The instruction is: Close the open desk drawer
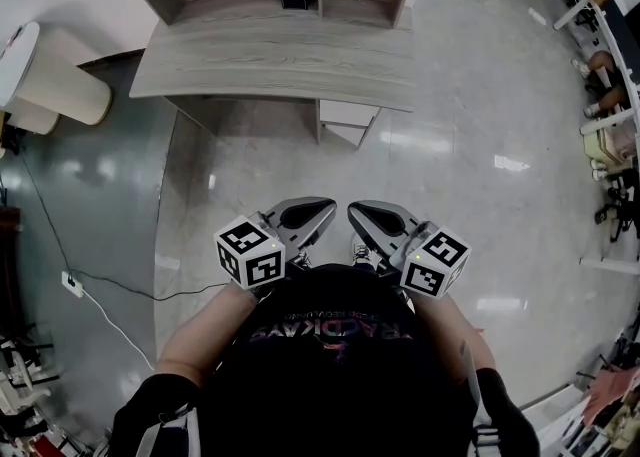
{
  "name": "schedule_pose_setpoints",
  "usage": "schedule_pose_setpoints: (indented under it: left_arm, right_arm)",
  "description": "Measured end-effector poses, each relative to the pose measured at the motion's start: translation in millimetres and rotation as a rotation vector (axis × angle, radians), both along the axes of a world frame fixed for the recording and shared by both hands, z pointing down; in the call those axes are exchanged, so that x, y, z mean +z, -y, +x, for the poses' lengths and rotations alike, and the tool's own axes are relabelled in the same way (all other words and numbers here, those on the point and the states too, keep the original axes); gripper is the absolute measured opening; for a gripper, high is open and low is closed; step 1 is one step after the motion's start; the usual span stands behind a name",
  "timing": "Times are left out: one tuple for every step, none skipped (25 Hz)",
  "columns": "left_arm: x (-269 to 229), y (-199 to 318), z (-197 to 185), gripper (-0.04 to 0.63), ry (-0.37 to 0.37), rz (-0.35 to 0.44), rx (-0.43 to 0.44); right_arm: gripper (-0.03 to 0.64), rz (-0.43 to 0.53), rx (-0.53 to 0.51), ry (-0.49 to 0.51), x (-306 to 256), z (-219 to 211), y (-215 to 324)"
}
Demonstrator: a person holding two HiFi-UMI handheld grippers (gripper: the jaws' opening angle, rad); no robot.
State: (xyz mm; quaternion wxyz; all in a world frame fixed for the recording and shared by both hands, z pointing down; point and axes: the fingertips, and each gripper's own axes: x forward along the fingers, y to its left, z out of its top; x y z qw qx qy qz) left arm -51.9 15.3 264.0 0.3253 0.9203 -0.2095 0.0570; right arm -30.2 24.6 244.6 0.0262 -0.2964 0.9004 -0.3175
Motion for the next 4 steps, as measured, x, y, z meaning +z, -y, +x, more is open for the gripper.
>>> schedule_pose_setpoints:
  left_arm:
    - [0.7, 1.1, -0.4, 0.011, -0.001, -0.002, -0.002]
    - [1.4, 2.1, -0.9, 0.011, -0.001, -0.004, -0.004]
    - [2.0, 2.9, -1.5, 0.011, -0.002, -0.005, -0.005]
    - [2.6, 3.7, -2.0, 0.011, -0.003, -0.007, -0.007]
  right_arm:
    - [0.017, 0.001, -0.003, 0.0, 0.3, -0.6, 1.0]
    - [0.017, 0.002, -0.006, 0.0, 0.6, -1.2, 1.9]
    - [0.017, 0.002, -0.009, -0.001, 1.0, -1.8, 2.7]
    - [0.017, 0.002, -0.012, -0.002, 1.4, -2.4, 3.4]
